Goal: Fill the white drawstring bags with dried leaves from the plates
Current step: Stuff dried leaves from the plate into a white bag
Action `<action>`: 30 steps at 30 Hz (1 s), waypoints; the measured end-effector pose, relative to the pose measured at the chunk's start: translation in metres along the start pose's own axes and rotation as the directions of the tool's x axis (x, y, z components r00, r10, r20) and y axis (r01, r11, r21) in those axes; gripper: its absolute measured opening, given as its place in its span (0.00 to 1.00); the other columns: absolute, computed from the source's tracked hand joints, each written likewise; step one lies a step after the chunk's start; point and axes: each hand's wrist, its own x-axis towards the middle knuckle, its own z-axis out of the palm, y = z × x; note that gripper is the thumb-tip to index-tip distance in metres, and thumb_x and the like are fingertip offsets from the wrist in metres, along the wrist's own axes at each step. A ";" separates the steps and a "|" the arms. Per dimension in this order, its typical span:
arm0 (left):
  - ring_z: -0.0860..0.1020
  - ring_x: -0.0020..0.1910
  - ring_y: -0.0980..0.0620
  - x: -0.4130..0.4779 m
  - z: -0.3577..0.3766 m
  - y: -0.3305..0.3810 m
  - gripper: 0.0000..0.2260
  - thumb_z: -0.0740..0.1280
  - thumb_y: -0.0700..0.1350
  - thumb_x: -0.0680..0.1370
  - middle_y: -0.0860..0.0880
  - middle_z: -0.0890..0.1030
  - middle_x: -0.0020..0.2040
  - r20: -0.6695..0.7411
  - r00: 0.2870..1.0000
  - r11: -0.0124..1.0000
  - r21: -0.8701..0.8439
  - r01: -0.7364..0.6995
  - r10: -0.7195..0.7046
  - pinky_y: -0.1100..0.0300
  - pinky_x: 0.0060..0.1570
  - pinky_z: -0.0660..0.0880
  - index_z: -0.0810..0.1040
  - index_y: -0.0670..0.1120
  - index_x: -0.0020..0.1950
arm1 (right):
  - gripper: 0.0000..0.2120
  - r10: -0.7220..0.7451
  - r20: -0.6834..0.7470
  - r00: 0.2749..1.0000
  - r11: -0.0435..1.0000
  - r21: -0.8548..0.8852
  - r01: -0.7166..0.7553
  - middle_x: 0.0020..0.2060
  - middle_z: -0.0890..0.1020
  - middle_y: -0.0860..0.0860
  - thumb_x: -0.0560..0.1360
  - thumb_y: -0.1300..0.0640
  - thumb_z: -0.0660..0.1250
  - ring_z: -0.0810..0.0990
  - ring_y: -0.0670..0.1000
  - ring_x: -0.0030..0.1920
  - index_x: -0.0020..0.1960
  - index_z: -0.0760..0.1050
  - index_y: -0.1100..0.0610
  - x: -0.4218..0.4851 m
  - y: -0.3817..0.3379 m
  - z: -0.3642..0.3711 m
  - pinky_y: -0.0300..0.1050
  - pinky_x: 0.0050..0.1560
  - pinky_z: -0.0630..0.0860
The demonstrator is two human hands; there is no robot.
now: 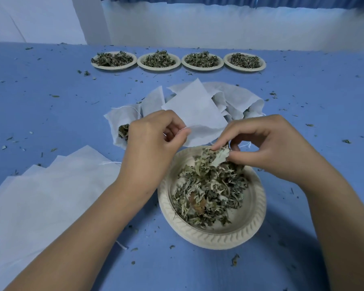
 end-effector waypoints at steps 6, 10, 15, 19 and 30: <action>0.73 0.31 0.64 -0.006 0.003 0.005 0.07 0.73 0.33 0.71 0.58 0.75 0.30 0.007 0.999 0.996 -0.078 0.042 -0.042 0.74 0.33 0.68 0.79 0.43 0.38 | 0.10 -0.160 -0.284 0.945 0.974 0.109 0.198 0.39 0.83 0.49 0.66 0.61 0.66 0.81 0.52 0.42 0.46 0.80 0.54 0.004 -0.004 0.012 0.40 0.47 0.75; 0.74 0.31 0.64 -0.007 0.004 0.007 0.10 0.72 0.31 0.71 0.58 0.74 0.30 0.004 0.999 0.996 -0.081 0.048 -0.047 0.75 0.34 0.67 0.78 0.46 0.39 | 0.12 -0.153 -0.372 0.915 0.980 0.059 0.188 0.40 0.82 0.47 0.67 0.67 0.68 0.81 0.46 0.42 0.46 0.80 0.53 0.006 -0.001 0.021 0.36 0.45 0.74; 0.72 0.29 0.59 -0.009 0.006 0.008 0.05 0.71 0.38 0.74 0.53 0.75 0.29 -0.007 1.000 0.988 -0.152 0.024 -0.025 0.69 0.33 0.69 0.76 0.42 0.40 | 0.12 -0.196 -0.393 0.898 0.979 -0.132 0.156 0.41 0.82 0.48 0.67 0.71 0.66 0.81 0.49 0.41 0.45 0.81 0.59 0.007 0.008 0.029 0.37 0.43 0.76; 0.72 0.27 0.59 -0.011 0.006 0.012 0.07 0.70 0.38 0.76 0.51 0.75 0.28 -0.030 0.999 0.969 -0.247 0.030 -0.039 0.70 0.33 0.68 0.75 0.43 0.39 | 0.12 -0.331 -0.283 0.900 0.894 -0.400 0.203 0.39 0.81 0.54 0.66 0.74 0.67 0.78 0.52 0.39 0.45 0.81 0.63 0.007 0.012 0.031 0.44 0.39 0.75; 0.76 0.29 0.50 -0.014 0.009 0.012 0.06 0.70 0.37 0.76 0.48 0.76 0.29 0.010 0.999 0.972 -0.230 0.038 -0.037 0.60 0.31 0.72 0.75 0.42 0.40 | 0.12 -0.198 -0.189 0.962 0.974 -0.152 0.171 0.50 0.80 0.54 0.71 0.67 0.67 0.79 0.52 0.50 0.54 0.79 0.63 0.007 0.009 0.030 0.38 0.50 0.75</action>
